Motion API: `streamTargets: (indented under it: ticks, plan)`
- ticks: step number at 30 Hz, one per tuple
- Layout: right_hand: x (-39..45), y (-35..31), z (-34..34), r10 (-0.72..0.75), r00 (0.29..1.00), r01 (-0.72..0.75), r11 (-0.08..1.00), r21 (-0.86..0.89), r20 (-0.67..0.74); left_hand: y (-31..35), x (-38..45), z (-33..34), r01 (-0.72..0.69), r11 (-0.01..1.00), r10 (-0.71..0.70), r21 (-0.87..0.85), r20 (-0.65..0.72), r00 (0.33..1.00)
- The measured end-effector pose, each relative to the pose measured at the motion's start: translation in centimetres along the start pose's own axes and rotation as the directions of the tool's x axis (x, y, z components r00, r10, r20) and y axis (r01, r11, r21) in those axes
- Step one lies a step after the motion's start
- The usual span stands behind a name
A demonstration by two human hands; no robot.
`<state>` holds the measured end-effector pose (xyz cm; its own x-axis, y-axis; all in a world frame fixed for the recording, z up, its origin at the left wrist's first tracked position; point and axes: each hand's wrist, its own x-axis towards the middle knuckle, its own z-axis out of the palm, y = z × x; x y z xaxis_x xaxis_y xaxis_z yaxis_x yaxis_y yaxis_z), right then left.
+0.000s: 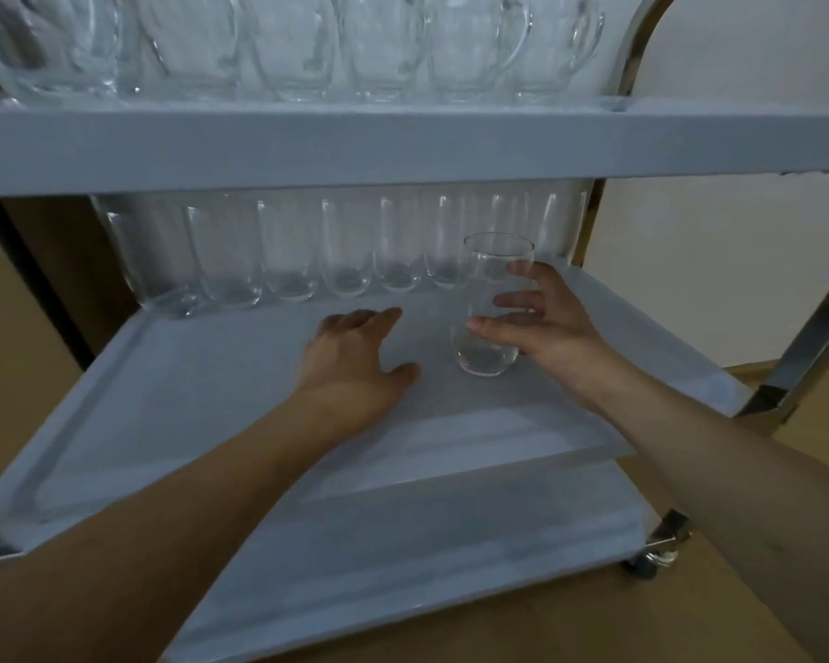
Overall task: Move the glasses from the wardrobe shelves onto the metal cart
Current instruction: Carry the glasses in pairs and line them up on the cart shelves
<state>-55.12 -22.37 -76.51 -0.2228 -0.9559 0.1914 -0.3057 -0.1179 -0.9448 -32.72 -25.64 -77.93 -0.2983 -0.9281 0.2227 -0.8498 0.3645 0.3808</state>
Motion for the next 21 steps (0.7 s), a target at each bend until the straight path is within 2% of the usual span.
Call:
streamTargets:
  ticks: [1, 3, 9, 12, 15, 21]
  plan:
    - [0.1, -0.1, 0.1, -0.002, 1.000, 0.002, 1.000, -0.001, -0.013, -1.9, -0.9, -0.8, 0.014, 0.995, -0.014, 0.100, -0.008, 1.000]
    - [0.2, -0.3, 0.8, -0.009, 0.999, 0.009, 1.000, -0.003, -0.032, -5.6, -2.5, -2.3, 0.074, 0.982, -0.075, 0.176, -0.005, 0.997]
    - [0.1, -1.4, 5.5, -0.054, 0.998, 0.054, 0.997, 0.055, 0.010, -11.7, -6.2, -5.4, 0.222, 0.956, -0.221, 0.193, -0.029, 0.975]
    - [0.0, -2.0, 8.7, -0.091, 0.994, 0.086, 0.994, 0.063, 0.067, -13.3, -7.3, -6.3, 0.253, 0.955, -0.254, 0.154, -0.013, 0.967]
    - [-0.1, -2.7, 12.0, -0.115, 0.986, 0.109, 0.992, 0.063, 0.121, -13.9, -7.9, -6.6, 0.241, 0.946, -0.250, 0.217, 0.016, 0.968]
    - [0.0, -4.0, 18.3, -0.158, 0.969, 0.148, 0.987, 0.067, 0.191, -14.0, -8.2, -5.9, 0.271, 0.936, -0.264, 0.222, -0.063, 0.963]
